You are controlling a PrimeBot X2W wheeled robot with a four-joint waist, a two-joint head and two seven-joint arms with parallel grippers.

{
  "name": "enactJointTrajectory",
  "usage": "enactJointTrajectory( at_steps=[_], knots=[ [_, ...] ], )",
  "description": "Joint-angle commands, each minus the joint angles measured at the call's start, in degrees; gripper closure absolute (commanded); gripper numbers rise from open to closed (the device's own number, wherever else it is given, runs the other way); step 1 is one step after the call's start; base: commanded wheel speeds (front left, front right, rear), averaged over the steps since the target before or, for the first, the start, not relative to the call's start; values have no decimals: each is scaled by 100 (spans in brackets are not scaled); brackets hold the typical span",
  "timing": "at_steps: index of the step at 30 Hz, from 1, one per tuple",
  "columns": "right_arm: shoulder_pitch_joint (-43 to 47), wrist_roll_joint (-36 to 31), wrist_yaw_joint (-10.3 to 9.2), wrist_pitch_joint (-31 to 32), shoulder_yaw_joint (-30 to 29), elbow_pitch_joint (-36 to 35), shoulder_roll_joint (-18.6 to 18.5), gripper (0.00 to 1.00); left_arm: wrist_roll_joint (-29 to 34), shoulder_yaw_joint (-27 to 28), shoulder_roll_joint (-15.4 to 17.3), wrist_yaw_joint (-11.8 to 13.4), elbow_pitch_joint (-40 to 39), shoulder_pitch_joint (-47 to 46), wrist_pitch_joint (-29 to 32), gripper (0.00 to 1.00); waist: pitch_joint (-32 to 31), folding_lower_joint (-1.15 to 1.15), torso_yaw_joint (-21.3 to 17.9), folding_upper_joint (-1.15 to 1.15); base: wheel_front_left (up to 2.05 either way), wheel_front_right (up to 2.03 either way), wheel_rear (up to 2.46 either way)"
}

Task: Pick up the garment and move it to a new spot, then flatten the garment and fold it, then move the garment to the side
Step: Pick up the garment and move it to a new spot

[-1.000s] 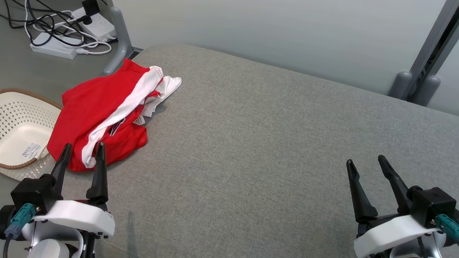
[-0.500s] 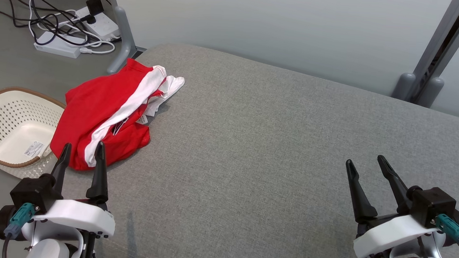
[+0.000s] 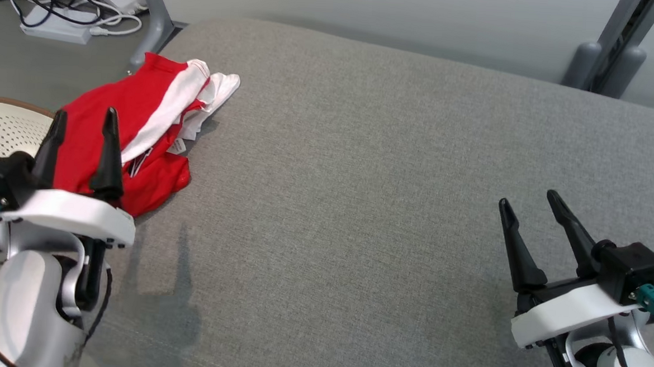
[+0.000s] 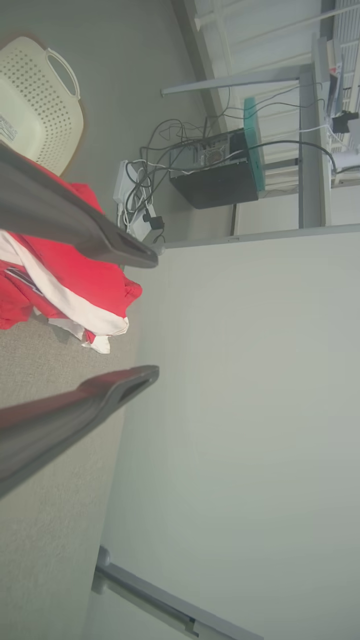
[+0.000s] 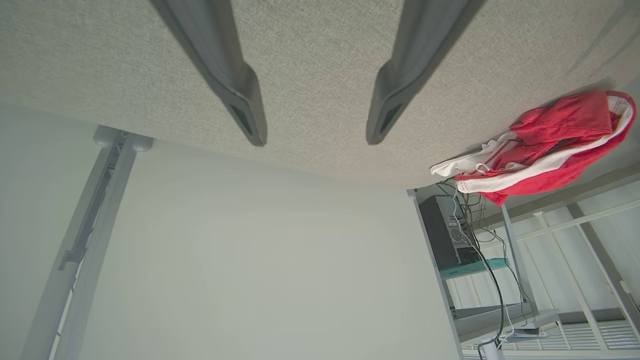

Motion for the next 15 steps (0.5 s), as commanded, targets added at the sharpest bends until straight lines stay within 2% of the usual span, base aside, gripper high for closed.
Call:
enactJointTrajectory(
  at_steps=[1,3,7,15],
  knots=[
    [-105,-48,1,26,-12,-56,-57,0,-7,18,70,-59,138,-203,-7,0,270,0,-110,0,0,0,0],
    [-170,-55,1,75,-12,-137,-74,0,-99,40,82,-163,540,-481,9,0,475,0,-171,0,0,0,0],
    [-317,-56,1,161,14,-248,-123,0,-318,87,163,-455,1822,-1159,114,0,912,0,-297,0,0,0,0],
    [-556,-84,1,182,78,-335,-222,0,-605,165,231,-875,3563,-1946,174,0,1417,0,-426,0,0,0,0]
  ],
)
